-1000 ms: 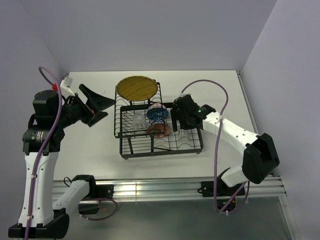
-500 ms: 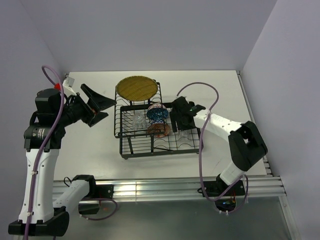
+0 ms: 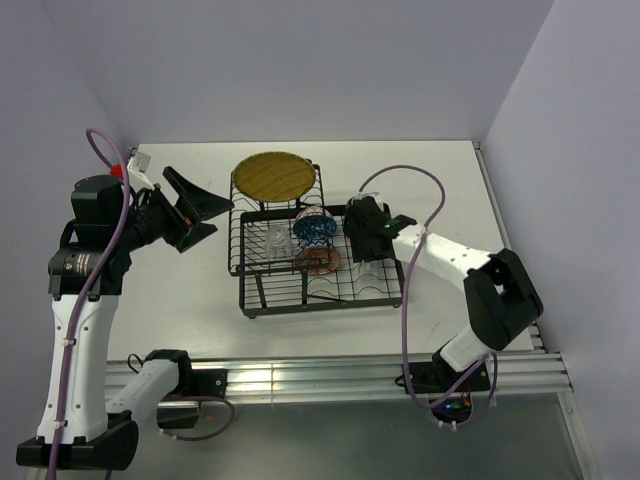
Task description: Load the mixed dishes into the dish rack
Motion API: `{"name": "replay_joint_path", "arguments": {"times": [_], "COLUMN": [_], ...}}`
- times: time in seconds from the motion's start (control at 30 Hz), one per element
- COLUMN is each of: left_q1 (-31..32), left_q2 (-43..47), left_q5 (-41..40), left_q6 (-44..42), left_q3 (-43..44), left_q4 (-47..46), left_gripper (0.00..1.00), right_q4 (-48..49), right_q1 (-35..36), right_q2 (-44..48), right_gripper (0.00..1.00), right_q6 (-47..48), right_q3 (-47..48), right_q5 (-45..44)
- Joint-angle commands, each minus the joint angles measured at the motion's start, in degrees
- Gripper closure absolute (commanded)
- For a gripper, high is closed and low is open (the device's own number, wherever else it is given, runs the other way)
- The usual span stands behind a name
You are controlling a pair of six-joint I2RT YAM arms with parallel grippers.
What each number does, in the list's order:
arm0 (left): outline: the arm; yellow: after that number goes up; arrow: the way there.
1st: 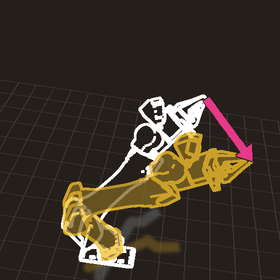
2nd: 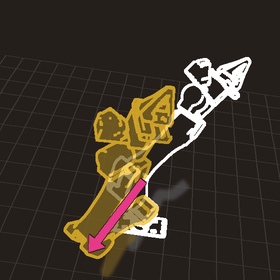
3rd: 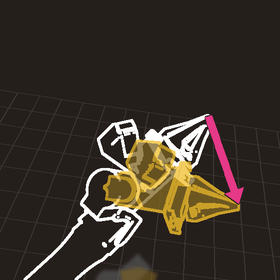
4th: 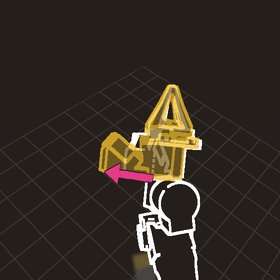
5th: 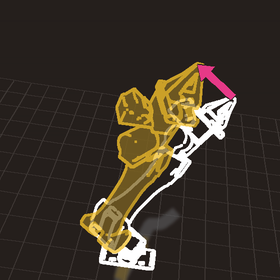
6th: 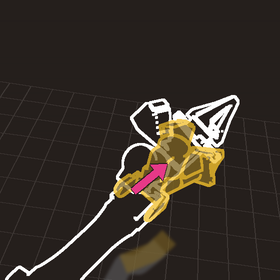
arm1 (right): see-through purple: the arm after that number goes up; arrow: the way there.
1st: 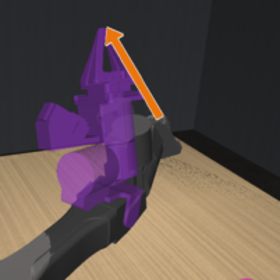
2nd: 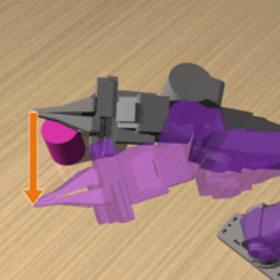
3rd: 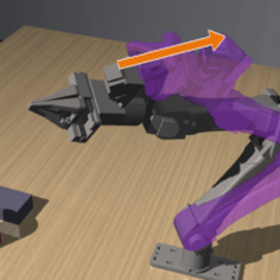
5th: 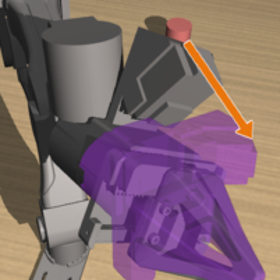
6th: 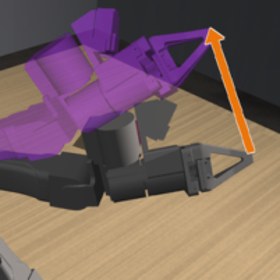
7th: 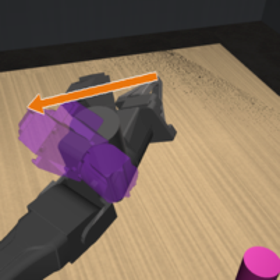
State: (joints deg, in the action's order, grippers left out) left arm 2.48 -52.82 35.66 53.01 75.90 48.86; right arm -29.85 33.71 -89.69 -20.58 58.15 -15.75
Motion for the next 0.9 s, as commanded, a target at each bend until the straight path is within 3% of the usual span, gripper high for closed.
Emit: {"name": "replay_joint_path", "arguments": {"times": [0.0,0.2,0.47,0.7,0.87], "left_q1": [-0.1,-0.1,-0.2,-0.2,-0.2], "left_q2": [0.1,-0.4,-1.5,-3.9,-4.7], "left_q5": [2.0,2.3,3.1,3.6,4.1], "left_q6": [-1.1,-2.1,-4.6,-7.4,-8.7], "left_q3": [0.5,1.4,4.3,8.5,9.8], "left_q4": [-2.0,-0.9,3.9,8.1,9.1], "left_gripper": [0.01,0.01,0.01,0.01,0.01], "right_q4": [2.1,7.5,23.0,28.9,26.1], "right_q1": [-0.3,-0.3,0.5,0.3,-0.1], "right_q2": [5.8,14.0,19.8,15.9,10.1], "right_gripper": [1.0,1.0,1.0,1.0,1.0], "right_q6": [-0.2,-0.9,0.9,3.9,4.5], "right_q3": [-1.6,-7.6,-18.2,-17.3,-12.8], "right_q5": [-3.9,-5.7,-12.8,-16.7,-16.4]}}
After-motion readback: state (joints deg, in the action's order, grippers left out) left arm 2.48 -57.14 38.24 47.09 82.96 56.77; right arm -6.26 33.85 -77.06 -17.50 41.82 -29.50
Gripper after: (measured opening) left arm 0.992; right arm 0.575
